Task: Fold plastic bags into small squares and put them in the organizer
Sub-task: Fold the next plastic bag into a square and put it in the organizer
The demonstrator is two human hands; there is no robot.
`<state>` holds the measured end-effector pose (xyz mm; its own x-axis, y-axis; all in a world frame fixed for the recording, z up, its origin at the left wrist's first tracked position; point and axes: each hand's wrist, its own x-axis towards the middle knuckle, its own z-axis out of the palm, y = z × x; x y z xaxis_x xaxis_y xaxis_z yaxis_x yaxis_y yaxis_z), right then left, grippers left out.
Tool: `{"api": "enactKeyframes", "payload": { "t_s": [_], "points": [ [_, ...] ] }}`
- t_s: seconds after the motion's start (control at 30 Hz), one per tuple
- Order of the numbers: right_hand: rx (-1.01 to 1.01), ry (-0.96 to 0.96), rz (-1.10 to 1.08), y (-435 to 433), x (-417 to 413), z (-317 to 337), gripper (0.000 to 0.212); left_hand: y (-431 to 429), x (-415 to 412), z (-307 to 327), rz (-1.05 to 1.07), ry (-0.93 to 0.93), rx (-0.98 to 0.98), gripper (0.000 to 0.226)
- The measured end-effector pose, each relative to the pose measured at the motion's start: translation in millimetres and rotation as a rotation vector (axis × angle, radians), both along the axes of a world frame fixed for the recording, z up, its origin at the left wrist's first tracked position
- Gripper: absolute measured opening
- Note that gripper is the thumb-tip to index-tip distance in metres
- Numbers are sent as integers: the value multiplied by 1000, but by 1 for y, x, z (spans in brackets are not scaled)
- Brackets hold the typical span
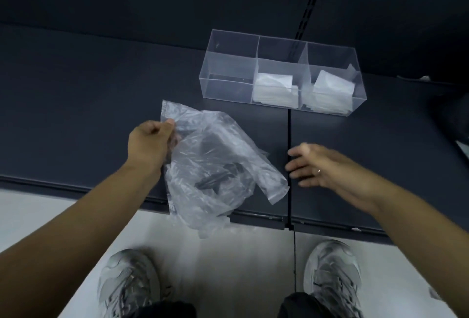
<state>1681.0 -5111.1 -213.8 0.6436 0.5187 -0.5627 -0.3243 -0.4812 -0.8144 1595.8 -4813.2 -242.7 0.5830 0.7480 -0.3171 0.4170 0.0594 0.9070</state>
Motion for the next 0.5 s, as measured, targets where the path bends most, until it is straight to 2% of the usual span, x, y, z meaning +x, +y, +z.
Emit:
{"api": "enactKeyframes", "payload": {
  "t_s": [0.13, 0.23, 0.27, 0.4, 0.5],
  "points": [
    [-25, -40, 133, 21, -37, -2, 53, -1, -3, 0, 5, -18, -31, 27],
    [-87, -146, 151, 34, -43, -6, 16, 1, -4, -3, 12, -22, -14, 30],
    [-74, -152, 144, 33, -39, -4, 12, 3, -4, -5, 20, -15, -11, 31],
    [49, -34, 95, 9, -1, 13, 16, 18, -4, -12, 45, 17, 1, 31],
    [81, 31, -58, -9, 27, 13, 17, 24, -2, -15, 21, 22, -38, 31]
  ]
}}
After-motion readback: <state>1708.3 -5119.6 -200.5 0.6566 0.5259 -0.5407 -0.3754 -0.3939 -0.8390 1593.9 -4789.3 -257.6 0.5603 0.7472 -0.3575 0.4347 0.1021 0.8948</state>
